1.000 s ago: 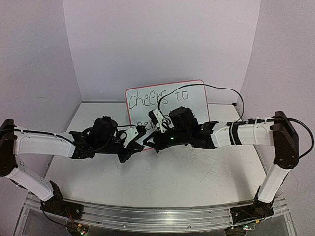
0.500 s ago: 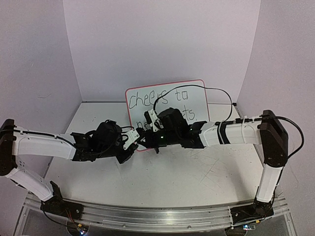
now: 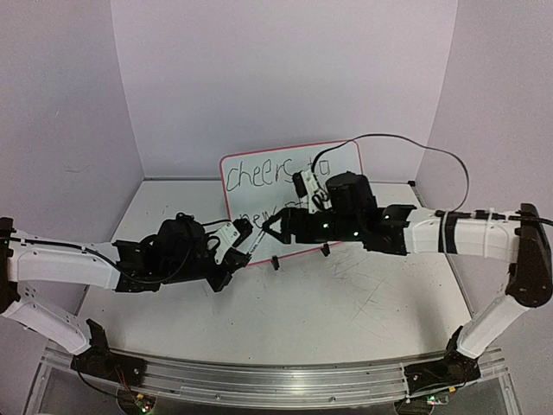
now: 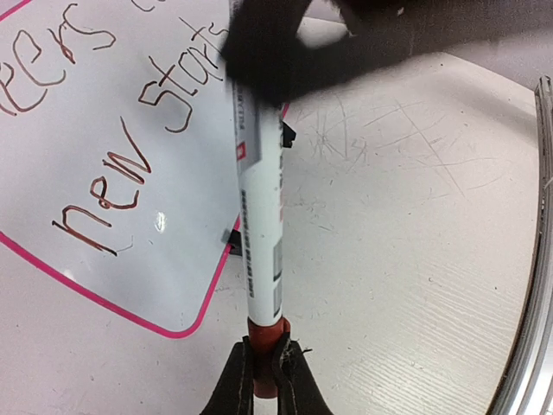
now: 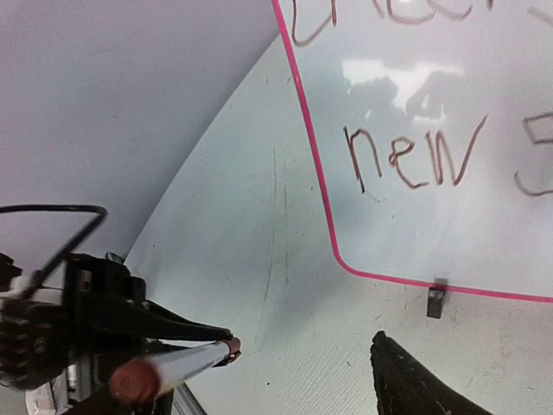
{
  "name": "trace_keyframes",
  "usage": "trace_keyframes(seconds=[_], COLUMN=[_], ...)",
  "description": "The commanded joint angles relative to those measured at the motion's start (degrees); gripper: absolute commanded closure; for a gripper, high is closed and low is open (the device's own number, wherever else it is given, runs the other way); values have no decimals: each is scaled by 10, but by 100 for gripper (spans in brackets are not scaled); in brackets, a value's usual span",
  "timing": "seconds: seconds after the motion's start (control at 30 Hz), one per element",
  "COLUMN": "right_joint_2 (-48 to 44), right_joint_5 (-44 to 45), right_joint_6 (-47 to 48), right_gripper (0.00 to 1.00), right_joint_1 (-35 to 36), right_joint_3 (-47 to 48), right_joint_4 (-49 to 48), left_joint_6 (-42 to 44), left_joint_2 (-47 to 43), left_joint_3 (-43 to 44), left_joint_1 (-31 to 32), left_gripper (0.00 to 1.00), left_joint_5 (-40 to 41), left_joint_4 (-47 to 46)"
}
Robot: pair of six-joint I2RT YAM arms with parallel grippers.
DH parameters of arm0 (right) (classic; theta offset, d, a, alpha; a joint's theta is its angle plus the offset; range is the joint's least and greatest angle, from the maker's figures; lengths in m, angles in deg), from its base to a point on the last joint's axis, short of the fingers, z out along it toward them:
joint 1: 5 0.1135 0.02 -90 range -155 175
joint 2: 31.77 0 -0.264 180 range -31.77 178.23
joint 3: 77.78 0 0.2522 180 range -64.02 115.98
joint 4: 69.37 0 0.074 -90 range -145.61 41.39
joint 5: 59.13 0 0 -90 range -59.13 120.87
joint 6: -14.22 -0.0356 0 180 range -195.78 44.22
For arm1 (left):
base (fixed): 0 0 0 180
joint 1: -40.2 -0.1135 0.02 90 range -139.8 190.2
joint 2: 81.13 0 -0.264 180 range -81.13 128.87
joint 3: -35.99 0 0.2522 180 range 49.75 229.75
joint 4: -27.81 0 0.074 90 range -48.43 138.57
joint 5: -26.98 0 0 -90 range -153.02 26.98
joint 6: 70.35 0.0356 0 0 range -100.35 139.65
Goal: Write a sentence on the whiteboard
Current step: Put down the whiteboard marker at the center of the board.
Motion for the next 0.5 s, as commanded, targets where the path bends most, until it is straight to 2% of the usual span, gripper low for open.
trace_keyframes(seconds=[0.0, 0.2, 0.33, 0.47], right_joint_2=[-116, -232, -244, -244], right_joint_5=[45, 161, 232, 262], right_joint_6=[47, 138, 188, 210], right_gripper=[17, 12, 11, 10], right_joint_1=[-30, -37, -38, -38], right_joint_3=[-17, -32, -33, -38], right_joint_4=[5, 26, 42, 44], left_joint_6=[-81, -197, -364, -564], left_joint_2=[-24, -31, -84, -169], left_joint_3=[-22, -43, -87, -137], left_joint_1=[-1, -1, -1, -1], left_gripper=[100, 100, 100, 100], left_joint_5=[-30, -47, 22, 115], left_joint_4=[14, 47, 66, 122])
